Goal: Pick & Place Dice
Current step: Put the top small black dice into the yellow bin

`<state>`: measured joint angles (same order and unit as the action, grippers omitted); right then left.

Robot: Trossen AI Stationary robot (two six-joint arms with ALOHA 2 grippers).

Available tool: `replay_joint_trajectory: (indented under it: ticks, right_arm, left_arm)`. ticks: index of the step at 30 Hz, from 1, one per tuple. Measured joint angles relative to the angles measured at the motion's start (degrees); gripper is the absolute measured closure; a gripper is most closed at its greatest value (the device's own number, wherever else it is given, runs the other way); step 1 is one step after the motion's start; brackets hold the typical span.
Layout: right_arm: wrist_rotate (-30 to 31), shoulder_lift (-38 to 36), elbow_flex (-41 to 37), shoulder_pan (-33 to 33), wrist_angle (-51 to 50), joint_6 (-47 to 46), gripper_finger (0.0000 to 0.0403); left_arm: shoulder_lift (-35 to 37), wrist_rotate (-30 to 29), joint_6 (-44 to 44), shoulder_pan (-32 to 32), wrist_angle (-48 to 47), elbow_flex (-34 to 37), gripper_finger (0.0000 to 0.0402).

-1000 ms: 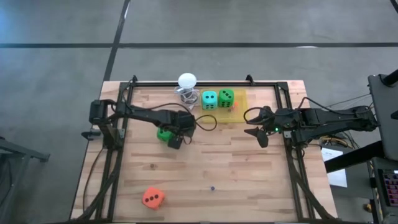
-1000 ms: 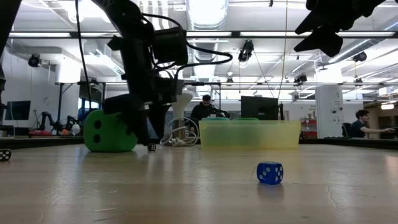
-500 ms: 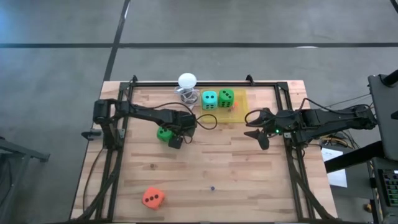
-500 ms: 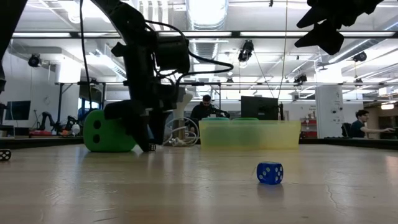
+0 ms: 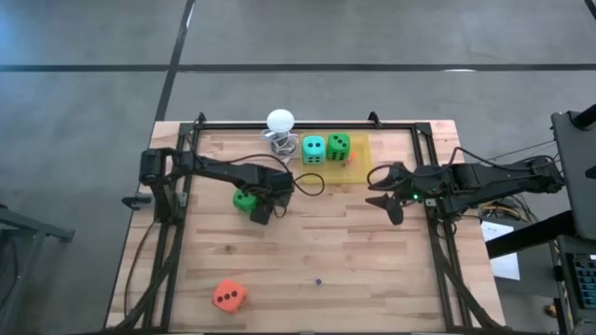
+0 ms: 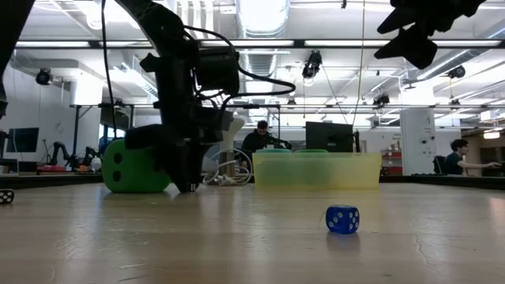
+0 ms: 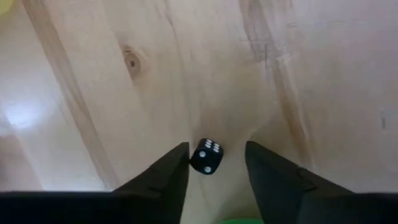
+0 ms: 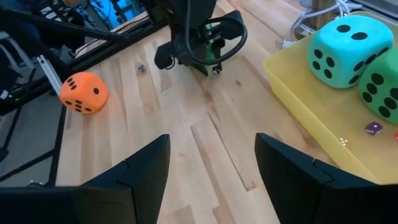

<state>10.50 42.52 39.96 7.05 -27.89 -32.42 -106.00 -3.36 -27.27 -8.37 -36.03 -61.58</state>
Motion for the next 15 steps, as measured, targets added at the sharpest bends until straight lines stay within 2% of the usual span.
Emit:
replay_joint_trajectory:
  ticks: [15]
  right_arm:
    - [0.1, 0.0, 0.0, 1.0, 0.7, -0.2, 0.0175]
  left_arm:
    - [0.0, 0.9, 0.0, -0.1, -0.2, 0.0, 0.0338]
